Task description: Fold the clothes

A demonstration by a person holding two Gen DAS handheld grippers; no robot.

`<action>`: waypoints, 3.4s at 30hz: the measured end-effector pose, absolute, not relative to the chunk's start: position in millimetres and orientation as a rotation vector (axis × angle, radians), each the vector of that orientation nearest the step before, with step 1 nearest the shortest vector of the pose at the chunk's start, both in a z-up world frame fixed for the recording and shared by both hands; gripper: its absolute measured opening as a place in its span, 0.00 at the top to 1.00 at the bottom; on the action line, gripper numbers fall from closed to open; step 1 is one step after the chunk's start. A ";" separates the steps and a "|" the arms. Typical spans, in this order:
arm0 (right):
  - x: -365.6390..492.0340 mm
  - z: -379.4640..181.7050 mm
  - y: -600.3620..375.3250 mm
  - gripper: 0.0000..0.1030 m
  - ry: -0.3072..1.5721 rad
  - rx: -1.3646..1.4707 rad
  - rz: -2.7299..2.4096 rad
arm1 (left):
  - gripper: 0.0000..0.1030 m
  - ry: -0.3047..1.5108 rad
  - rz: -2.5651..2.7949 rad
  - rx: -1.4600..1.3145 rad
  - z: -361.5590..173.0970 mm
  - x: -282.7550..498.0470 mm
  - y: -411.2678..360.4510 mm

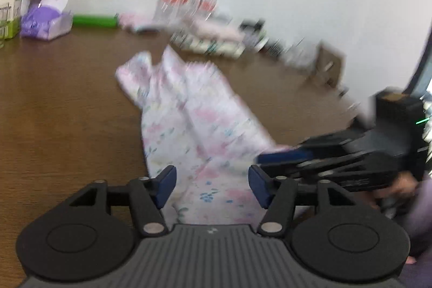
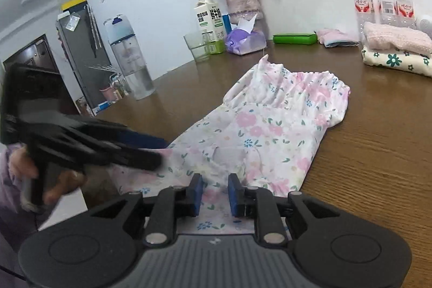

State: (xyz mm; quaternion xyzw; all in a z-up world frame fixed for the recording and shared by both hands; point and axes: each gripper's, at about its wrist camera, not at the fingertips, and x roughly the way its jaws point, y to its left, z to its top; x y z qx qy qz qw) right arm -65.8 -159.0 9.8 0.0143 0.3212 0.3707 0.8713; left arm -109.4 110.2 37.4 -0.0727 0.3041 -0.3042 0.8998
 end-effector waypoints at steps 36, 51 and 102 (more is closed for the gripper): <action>-51.9 51.7 -218.2 0.89 0.733 -0.126 1.388 | 0.77 0.560 -1.080 0.586 41.5 -130.8 38.3; 8.8 5.4 -225.3 0.85 0.811 0.167 1.253 | 0.23 1.080 -1.148 -0.266 34.3 21.7 98.5; -48.7 13.8 -154.8 0.88 0.688 0.064 0.687 | 0.53 0.563 -0.412 -0.165 61.5 -93.9 40.4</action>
